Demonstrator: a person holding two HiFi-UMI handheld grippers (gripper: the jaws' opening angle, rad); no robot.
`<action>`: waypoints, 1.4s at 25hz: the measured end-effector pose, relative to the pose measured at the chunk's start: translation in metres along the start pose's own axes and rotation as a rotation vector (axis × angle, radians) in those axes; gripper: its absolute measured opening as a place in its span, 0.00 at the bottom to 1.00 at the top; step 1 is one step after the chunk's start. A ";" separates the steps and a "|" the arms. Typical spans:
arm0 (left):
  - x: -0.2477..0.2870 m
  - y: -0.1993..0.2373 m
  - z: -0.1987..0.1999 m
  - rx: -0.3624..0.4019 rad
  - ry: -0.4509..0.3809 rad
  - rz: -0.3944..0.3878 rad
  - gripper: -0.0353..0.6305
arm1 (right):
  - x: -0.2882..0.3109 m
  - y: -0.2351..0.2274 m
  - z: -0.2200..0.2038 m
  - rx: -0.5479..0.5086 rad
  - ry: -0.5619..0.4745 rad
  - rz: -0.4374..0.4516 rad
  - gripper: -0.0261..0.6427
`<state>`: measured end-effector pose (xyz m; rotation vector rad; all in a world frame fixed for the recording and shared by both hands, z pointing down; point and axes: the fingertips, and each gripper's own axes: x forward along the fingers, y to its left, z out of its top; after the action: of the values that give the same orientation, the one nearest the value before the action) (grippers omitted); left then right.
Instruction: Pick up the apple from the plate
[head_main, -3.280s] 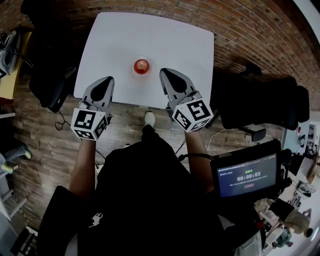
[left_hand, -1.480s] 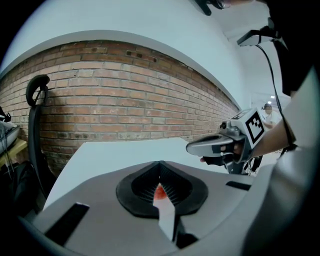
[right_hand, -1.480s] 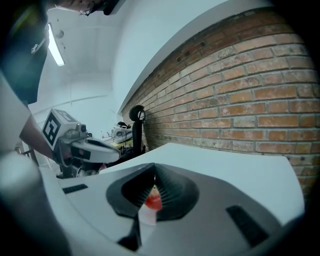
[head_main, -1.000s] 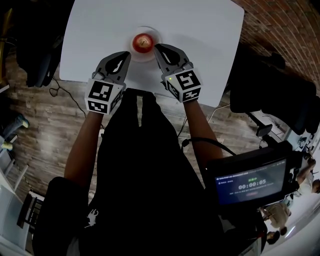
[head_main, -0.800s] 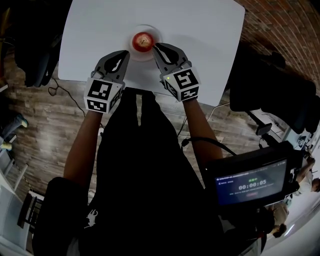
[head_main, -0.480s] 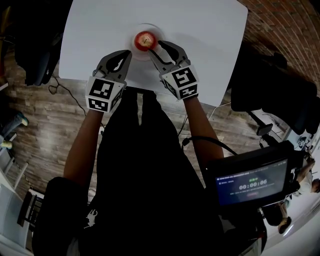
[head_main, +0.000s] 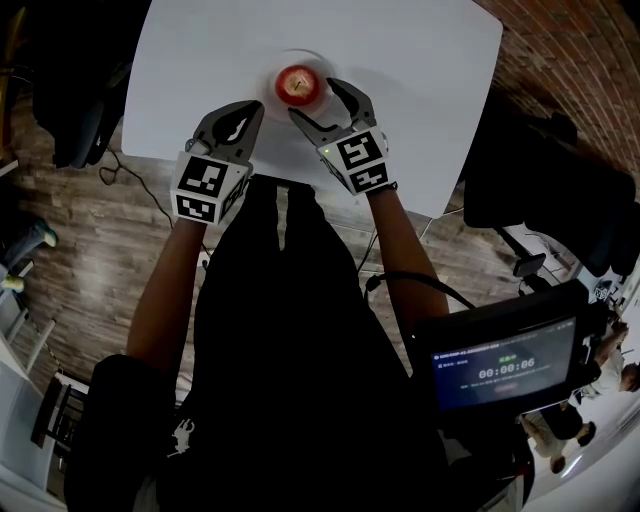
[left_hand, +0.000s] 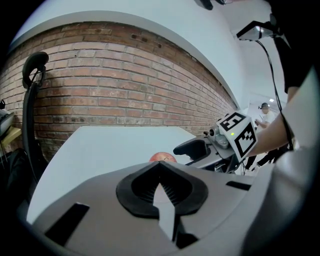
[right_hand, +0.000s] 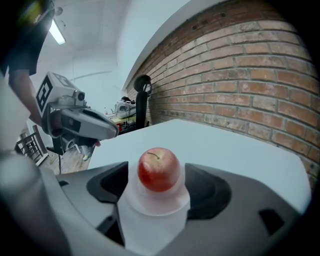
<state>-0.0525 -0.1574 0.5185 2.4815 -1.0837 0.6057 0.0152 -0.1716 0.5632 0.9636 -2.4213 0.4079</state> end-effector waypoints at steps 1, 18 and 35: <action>0.001 0.001 0.000 -0.001 0.002 0.001 0.06 | 0.003 -0.001 -0.002 -0.006 0.007 0.002 0.55; -0.005 0.019 -0.011 -0.015 0.025 0.024 0.06 | 0.036 -0.004 -0.010 -0.048 0.071 -0.006 0.67; -0.010 0.033 -0.020 -0.029 0.041 0.034 0.06 | 0.055 0.001 -0.011 -0.124 0.091 -0.026 0.67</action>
<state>-0.0881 -0.1628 0.5349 2.4199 -1.1136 0.6432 -0.0160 -0.1967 0.6025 0.9022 -2.3198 0.2820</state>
